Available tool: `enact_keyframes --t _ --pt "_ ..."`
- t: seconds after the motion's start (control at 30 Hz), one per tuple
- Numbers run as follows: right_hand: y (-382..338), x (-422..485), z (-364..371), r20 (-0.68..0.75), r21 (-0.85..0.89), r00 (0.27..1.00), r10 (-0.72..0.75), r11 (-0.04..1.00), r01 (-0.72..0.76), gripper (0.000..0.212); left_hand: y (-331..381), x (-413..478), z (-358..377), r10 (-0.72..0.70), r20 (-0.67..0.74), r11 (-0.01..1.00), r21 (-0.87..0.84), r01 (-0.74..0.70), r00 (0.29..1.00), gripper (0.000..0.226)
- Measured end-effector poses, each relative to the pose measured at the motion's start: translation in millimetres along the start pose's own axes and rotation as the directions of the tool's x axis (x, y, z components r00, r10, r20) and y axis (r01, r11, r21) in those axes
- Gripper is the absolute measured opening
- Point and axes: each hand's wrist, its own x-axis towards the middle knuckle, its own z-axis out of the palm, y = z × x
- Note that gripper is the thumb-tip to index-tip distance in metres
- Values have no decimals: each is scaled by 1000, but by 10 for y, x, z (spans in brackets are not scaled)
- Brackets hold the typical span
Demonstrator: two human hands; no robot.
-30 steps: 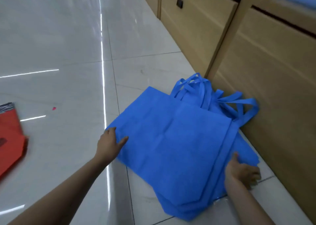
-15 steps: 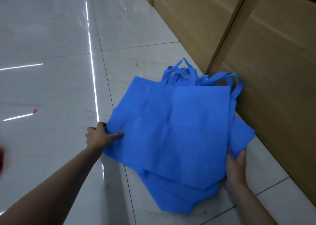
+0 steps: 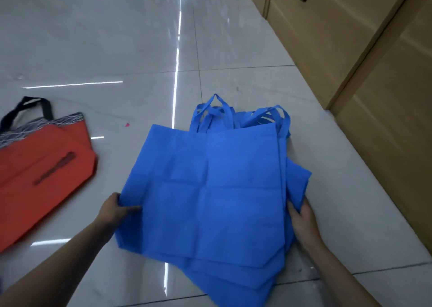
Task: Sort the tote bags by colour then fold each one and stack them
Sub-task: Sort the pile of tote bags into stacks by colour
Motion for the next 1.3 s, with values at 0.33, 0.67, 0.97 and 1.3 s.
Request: enact_keyframes --t 0.33,0.67,0.97,1.3 --pt "-284 340 -193 235 -232 961 146 969 -91 58 -361 -289 -208 -68 170 992 -97 85 983 42" --pt "-385 -186 481 -179 -203 962 205 949 -240 31 -204 -204 28 209 77 978 0 -210 975 57" --pt "-138 -594 360 -315 -388 940 129 887 -252 17 -103 -293 209 284 -84 914 324 -243 955 26" --pt "13 -624 389 -435 -526 897 82 785 -326 40 -59 -329 262 75 -209 933 359 5 975 66"
